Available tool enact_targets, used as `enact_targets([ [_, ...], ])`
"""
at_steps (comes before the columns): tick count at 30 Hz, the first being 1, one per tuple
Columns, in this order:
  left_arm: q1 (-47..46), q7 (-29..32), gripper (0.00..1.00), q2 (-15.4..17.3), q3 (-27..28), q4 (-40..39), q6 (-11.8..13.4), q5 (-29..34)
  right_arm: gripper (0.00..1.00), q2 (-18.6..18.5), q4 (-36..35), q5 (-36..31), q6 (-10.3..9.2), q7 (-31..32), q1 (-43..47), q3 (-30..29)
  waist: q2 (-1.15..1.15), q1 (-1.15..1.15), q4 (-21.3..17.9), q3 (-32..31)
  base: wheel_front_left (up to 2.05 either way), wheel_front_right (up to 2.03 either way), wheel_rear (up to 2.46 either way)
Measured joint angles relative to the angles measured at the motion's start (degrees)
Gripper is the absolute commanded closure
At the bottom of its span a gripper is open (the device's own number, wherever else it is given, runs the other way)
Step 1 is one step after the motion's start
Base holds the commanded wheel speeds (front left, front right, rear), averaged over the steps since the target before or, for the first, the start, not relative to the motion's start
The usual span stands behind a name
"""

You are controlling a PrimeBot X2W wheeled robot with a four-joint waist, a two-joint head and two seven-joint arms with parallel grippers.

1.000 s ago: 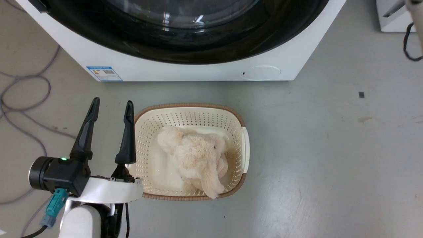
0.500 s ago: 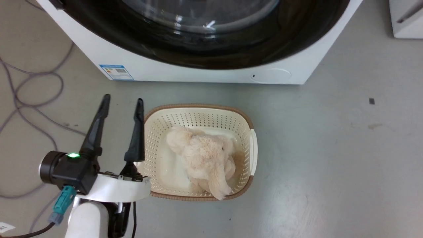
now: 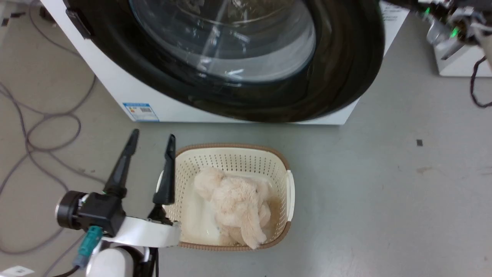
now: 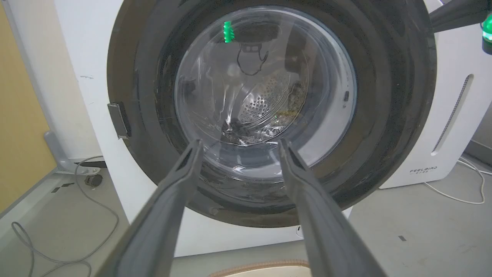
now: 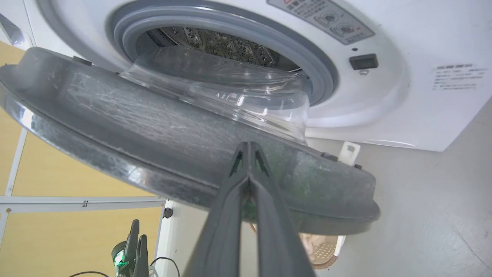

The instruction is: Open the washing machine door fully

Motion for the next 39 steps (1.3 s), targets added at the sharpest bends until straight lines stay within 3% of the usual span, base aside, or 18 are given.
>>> enact_targets([
  [15, 3.23, 0.0, 0.0, -0.09, -1.87, 2.99, 0.01, 0.25, 1.0, -2.15, -16.8, 3.6, 0.01, 7.16, 16.37, 0.23, 0.0, 0.0, -1.0, -7.01, 0.0, 0.0, 0.0],
  [30, 7.26, -0.01, 0.0, -0.63, -2.91, 5.12, 1.08, -0.67, 1.0, -6.22, -36.77, 8.8, 0.03, 12.41, 33.68, -1.26, 0.0, -0.01, 2.64, -12.86, 0.0, 0.0, 0.0],
  [39, 8.22, -0.02, 0.0, -0.53, -2.48, 5.71, 1.6, -0.66, 1.0, -6.24, -49.34, 8.7, 0.04, 12.83, 41.66, 0.24, 0.0, -0.01, 4.25, -13.37, 0.0, 0.0, 0.0],
])
